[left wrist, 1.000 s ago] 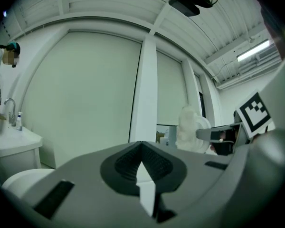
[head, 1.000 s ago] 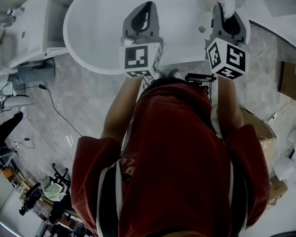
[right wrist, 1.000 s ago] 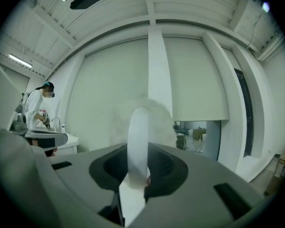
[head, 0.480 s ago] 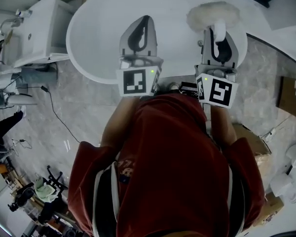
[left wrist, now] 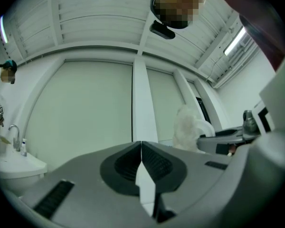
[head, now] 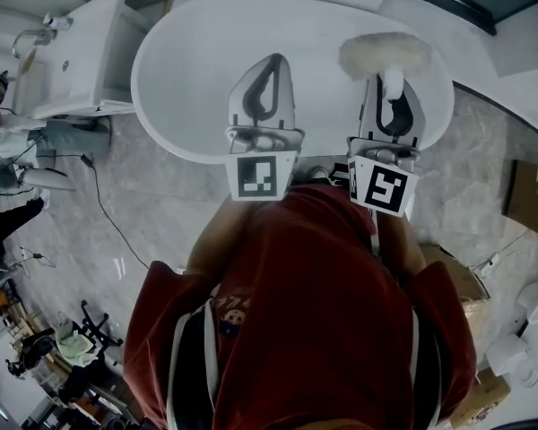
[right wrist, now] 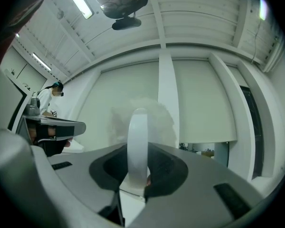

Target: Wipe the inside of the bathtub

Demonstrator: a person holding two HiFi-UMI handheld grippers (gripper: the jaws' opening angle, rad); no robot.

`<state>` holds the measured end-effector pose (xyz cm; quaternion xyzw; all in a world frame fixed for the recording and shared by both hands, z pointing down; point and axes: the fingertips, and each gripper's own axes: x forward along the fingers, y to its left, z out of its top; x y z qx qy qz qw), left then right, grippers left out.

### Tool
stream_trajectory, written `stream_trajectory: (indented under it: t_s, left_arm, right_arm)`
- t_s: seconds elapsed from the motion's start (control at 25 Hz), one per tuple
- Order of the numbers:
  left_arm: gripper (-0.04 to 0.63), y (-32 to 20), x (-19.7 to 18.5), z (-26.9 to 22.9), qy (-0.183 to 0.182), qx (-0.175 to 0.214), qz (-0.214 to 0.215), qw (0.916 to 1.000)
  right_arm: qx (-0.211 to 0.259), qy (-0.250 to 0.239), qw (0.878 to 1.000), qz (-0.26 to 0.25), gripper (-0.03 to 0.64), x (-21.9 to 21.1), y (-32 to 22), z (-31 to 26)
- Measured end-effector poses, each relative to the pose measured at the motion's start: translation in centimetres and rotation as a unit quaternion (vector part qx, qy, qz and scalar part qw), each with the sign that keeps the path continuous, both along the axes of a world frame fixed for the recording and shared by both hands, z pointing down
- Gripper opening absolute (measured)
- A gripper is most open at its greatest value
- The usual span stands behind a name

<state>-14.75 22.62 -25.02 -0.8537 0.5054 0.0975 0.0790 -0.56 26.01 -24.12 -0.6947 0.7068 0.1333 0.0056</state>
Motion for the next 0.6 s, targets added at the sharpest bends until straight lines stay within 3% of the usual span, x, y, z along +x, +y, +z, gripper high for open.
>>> stream_trajectory:
  t_s: [0.6]
  left_arm:
    - [0.015,0.21,0.24,0.56,0.005,-0.007,0.005,0.9999]
  right_arm:
    - [-0.007,0.011,1.000,-0.005,0.091,-0.76,-0.85,0.74]
